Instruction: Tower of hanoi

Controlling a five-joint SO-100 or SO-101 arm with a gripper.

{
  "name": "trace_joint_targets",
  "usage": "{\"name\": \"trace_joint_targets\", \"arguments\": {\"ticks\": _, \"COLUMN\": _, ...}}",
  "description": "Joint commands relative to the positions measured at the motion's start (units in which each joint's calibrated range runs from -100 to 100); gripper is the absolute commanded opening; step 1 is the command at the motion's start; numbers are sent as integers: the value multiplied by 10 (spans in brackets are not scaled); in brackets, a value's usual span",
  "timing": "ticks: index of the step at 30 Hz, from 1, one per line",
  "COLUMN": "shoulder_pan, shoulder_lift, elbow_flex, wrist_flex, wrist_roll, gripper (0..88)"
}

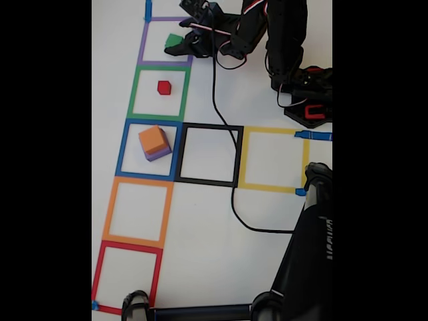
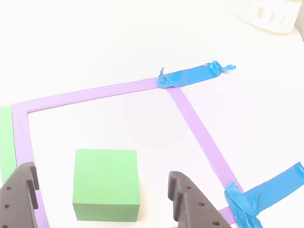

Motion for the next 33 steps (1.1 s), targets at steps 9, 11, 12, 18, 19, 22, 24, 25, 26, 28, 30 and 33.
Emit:
{"name": "trace_joint_targets", "arguments": {"ticks": 9, "shoulder_pan": 8, "shoulder_lift": 104, "elbow_flex": -66, "wrist_flex": -70, "wrist_roll": 0, "gripper": 273}}
{"name": "trace_joint_targets", "arguments": {"ticks": 11, "shoulder_pan": 8, "shoulder_lift": 115, "elbow_flex": -76, "wrist_flex": -71, "wrist_roll": 0, "gripper": 270}}
{"name": "trace_joint_targets", "arguments": {"ticks": 12, "shoulder_pan": 8, "shoulder_lift": 119, "elbow_flex": -80, "wrist_flex": -72, "wrist_roll": 0, "gripper": 268}}
{"name": "trace_joint_targets", "arguments": {"ticks": 18, "shoulder_pan": 3, "shoulder_lift": 133, "elbow_flex": -85, "wrist_flex": -73, "wrist_roll": 0, "gripper": 244}}
{"name": "trace_joint_targets", "arguments": {"ticks": 19, "shoulder_pan": 2, "shoulder_lift": 136, "elbow_flex": -85, "wrist_flex": -73, "wrist_roll": 0, "gripper": 243}}
{"name": "trace_joint_targets", "arguments": {"ticks": 22, "shoulder_pan": -2, "shoulder_lift": 140, "elbow_flex": -86, "wrist_flex": -78, "wrist_roll": 0, "gripper": 229}}
{"name": "trace_joint_targets", "arguments": {"ticks": 24, "shoulder_pan": -5, "shoulder_lift": 142, "elbow_flex": -87, "wrist_flex": -79, "wrist_roll": 0, "gripper": 216}}
{"name": "trace_joint_targets", "arguments": {"ticks": 25, "shoulder_pan": -7, "shoulder_lift": 143, "elbow_flex": -87, "wrist_flex": -79, "wrist_roll": 0, "gripper": 205}}
{"name": "trace_joint_targets", "arguments": {"ticks": 26, "shoulder_pan": -8, "shoulder_lift": 144, "elbow_flex": -87, "wrist_flex": -79, "wrist_roll": 0, "gripper": 198}}
{"name": "trace_joint_targets", "arguments": {"ticks": 28, "shoulder_pan": -11, "shoulder_lift": 144, "elbow_flex": -87, "wrist_flex": -79, "wrist_roll": 0, "gripper": 179}}
{"name": "trace_joint_targets", "arguments": {"ticks": 30, "shoulder_pan": -12, "shoulder_lift": 144, "elbow_flex": -87, "wrist_flex": -79, "wrist_roll": 0, "gripper": 159}}
{"name": "trace_joint_targets", "arguments": {"ticks": 33, "shoulder_pan": -15, "shoulder_lift": 146, "elbow_flex": -87, "wrist_flex": -79, "wrist_roll": 0, "gripper": 122}}
